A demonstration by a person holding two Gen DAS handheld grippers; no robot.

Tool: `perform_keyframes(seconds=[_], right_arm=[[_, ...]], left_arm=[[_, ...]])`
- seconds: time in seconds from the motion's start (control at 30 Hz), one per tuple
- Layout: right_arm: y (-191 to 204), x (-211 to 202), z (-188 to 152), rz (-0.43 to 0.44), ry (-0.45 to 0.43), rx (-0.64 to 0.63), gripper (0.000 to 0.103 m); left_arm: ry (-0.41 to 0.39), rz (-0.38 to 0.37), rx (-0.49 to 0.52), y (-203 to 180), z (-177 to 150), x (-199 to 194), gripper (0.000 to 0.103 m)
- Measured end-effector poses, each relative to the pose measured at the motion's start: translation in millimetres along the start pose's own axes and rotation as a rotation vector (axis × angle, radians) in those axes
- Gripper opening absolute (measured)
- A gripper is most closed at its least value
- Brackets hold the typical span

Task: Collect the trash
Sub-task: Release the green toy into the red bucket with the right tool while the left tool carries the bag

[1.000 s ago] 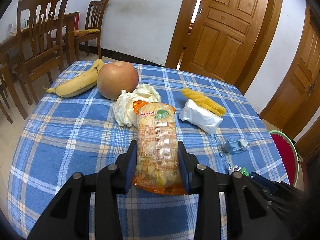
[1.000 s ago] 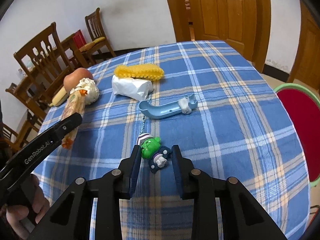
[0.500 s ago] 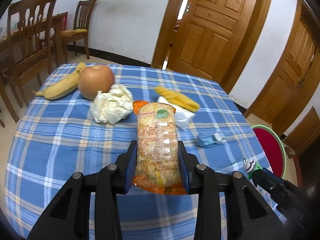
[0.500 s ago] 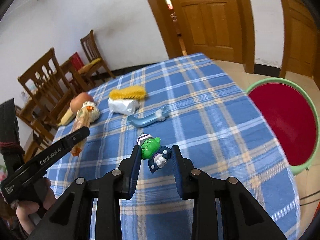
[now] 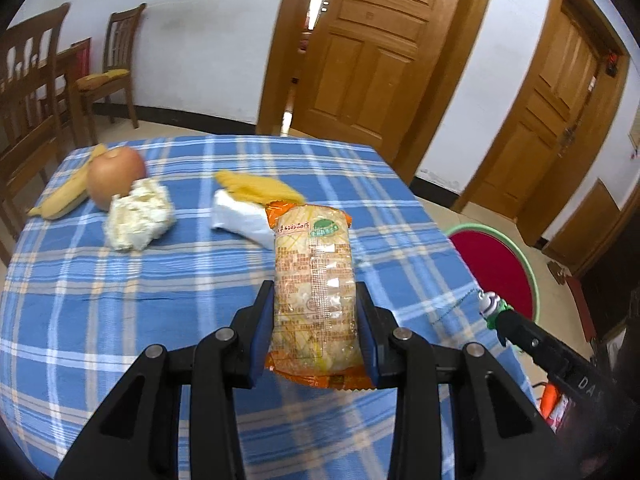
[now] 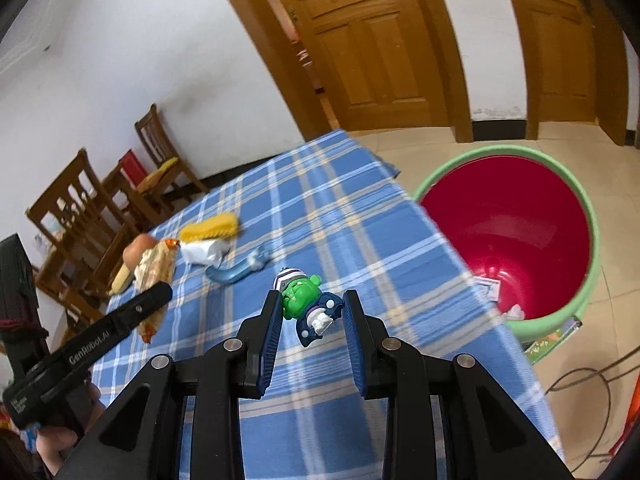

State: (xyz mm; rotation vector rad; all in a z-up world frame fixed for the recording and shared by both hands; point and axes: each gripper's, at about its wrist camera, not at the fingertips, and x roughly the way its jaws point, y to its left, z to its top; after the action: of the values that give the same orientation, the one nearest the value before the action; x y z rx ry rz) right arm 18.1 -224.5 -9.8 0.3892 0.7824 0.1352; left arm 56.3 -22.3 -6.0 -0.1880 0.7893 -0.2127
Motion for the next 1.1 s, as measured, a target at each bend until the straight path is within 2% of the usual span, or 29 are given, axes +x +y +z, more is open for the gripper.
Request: perform_keyframes(seconds=[0.33, 0.77, 1.1], right_arm=[[-43, -19, 11, -0.04, -0.04, 0.074, 0.031], [-96, -15, 17, -0.122, -0.054, 0.155, 0.031], [-131, -7, 27, -0.205, -0.06, 0.183, 0.031]], left_arm=[[0.017, -0.041, 0.089, -54, 3, 8, 0.038], [0.034, -0.073, 0.204, -112, 9, 29, 0.038], [0.047, -0.121, 0.247, -143, 12, 49, 0.038]])
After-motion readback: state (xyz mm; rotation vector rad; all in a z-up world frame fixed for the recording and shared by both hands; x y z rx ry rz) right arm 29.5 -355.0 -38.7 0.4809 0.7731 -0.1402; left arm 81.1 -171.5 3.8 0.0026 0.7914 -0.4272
